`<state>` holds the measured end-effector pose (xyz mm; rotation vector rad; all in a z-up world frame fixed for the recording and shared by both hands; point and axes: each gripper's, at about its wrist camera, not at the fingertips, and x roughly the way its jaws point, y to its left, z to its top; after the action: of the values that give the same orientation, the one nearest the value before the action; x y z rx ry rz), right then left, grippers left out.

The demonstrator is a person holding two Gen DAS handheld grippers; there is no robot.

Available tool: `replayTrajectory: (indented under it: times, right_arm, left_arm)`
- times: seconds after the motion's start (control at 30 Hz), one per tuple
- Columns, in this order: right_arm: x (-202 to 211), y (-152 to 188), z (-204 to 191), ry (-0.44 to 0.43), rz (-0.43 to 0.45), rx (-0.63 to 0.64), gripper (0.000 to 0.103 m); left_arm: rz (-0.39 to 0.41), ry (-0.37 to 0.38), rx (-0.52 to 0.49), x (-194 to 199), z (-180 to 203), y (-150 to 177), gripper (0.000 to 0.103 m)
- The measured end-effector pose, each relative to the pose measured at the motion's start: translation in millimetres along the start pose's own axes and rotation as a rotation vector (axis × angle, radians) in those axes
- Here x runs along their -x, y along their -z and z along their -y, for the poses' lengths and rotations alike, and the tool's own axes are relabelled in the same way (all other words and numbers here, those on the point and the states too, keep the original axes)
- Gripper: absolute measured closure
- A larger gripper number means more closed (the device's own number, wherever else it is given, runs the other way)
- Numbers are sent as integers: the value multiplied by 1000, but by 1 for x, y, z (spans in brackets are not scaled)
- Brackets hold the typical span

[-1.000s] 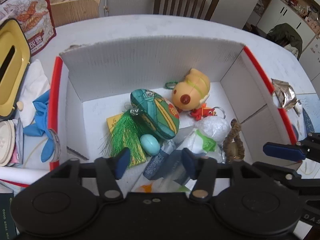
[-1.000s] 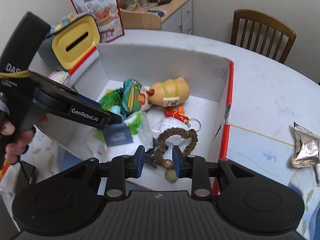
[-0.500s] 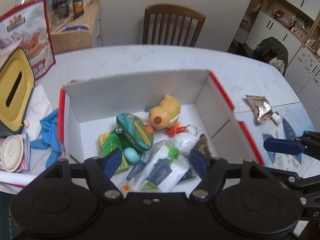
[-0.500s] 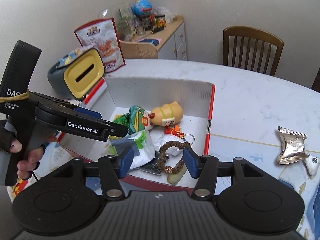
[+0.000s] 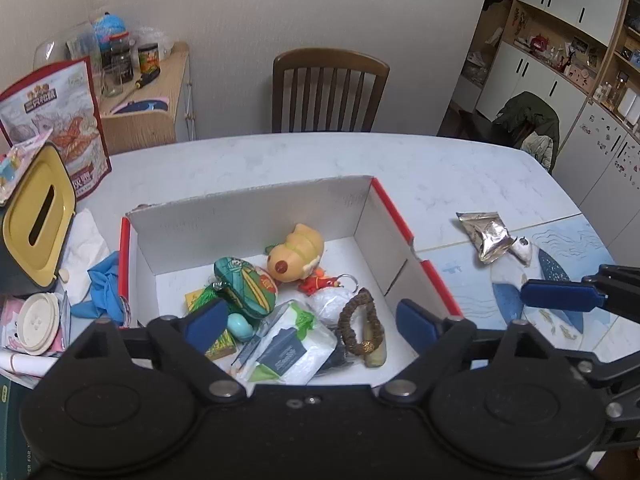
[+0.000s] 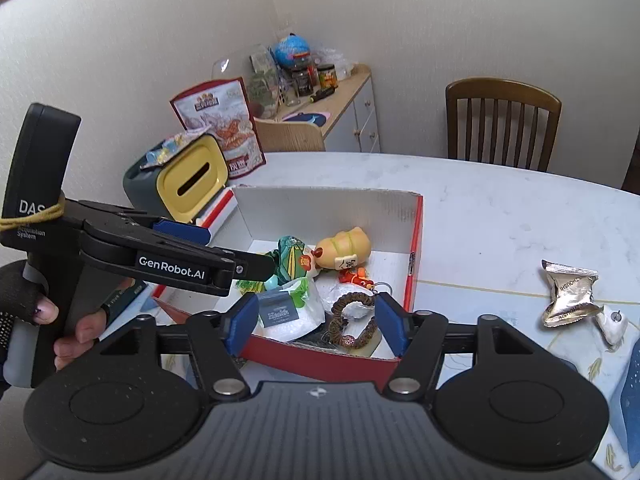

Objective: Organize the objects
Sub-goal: 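Move both open tools back to the silver packet and white brooch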

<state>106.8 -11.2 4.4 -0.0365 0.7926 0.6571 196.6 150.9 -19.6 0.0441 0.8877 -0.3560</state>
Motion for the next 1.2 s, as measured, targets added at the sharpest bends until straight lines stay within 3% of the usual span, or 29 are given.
replayTrajectory:
  times: [0.3, 0.7, 0.93, 1.2]
  right_arm:
    - [32, 9, 24, -20, 60, -19, 25]
    - [76, 23, 81, -44, 109, 14, 15]
    - [95, 31, 129, -41, 123, 4, 7]
    - [108, 43, 192, -8, 137, -17, 5]
  left_arm:
    - [53, -37, -6, 17, 26, 3, 1]
    - [93, -60, 19, 23, 91, 1, 1]
    - [99, -62, 19, 11, 142, -1, 0]
    - [81, -88, 23, -17, 194, -6, 0]
